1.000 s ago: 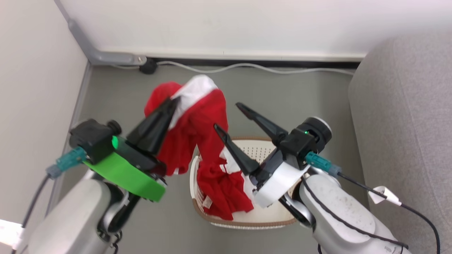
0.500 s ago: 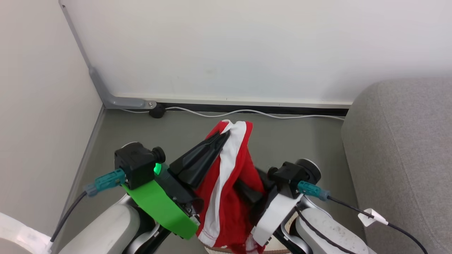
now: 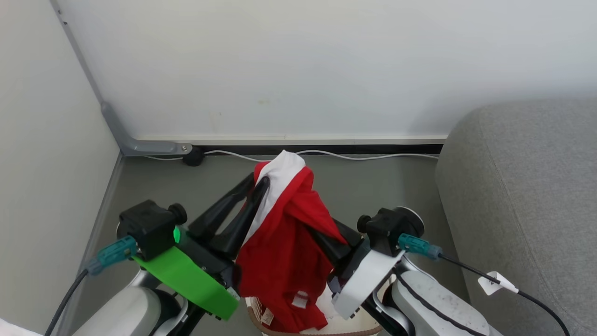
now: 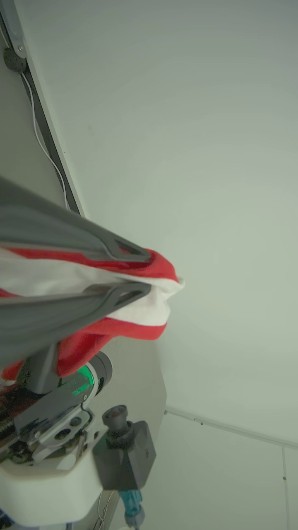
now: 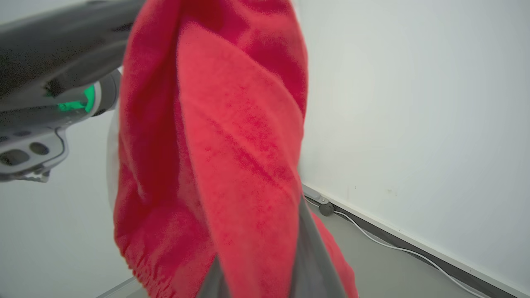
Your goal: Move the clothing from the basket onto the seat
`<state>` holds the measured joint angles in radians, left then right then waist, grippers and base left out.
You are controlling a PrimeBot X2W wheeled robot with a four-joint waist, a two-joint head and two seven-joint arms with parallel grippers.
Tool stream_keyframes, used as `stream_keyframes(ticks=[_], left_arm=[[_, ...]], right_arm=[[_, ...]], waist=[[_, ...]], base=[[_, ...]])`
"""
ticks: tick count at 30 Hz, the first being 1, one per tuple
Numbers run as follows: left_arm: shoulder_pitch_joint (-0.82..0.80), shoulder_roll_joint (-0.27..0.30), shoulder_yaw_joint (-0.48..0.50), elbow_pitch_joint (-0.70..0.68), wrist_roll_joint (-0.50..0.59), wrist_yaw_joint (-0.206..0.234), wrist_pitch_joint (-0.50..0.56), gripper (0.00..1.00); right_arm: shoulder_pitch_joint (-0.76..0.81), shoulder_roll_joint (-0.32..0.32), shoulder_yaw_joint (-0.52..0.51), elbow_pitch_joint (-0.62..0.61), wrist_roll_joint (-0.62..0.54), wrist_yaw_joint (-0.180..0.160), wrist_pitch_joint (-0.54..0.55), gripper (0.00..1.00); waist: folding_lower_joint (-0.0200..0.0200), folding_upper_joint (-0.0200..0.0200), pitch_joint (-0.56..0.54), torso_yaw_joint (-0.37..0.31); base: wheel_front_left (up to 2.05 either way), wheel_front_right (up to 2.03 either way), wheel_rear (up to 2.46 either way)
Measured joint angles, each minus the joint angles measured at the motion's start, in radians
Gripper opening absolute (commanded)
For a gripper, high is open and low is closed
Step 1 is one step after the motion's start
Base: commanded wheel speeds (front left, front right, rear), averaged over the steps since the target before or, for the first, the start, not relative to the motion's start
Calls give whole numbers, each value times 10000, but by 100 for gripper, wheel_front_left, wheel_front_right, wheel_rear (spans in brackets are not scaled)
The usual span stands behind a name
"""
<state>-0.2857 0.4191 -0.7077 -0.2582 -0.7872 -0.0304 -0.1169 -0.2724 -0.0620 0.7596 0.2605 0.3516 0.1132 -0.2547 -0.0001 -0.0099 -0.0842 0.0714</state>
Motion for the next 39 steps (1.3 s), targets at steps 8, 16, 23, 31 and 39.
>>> stream_keyframes(ticks=[8,16,23,31,39], left_arm=[[605,136,56,-31,25,316,-186,100],[893,178,-94,-188,102,318,-330,100],[943,286,-245,-384,167,290,-351,100],[1027,341,-307,-520,268,211,-529,100],[1343,401,-167,-1074,616,353,-704,100]], right_arm=[[-190,-100,-464,-194,-82,-251,0,0],[-249,-577,-980,-481,-144,-721,0,0],[281,-1018,-1565,-754,-159,-1350,0,0],[800,-1384,-2493,-1599,-167,-1956,0,0],[1233,-1555,-3049,-2084,88,-1965,0,0]], waist=[[0,0,143,-639],[0,0,283,-1465],[0,0,512,-2387],[0,1,853,-3483],[0,0,1281,-4732]], base=[[0,0,0],[0,0,0],[0,0,0],[0,0,0],[0,0,0]])
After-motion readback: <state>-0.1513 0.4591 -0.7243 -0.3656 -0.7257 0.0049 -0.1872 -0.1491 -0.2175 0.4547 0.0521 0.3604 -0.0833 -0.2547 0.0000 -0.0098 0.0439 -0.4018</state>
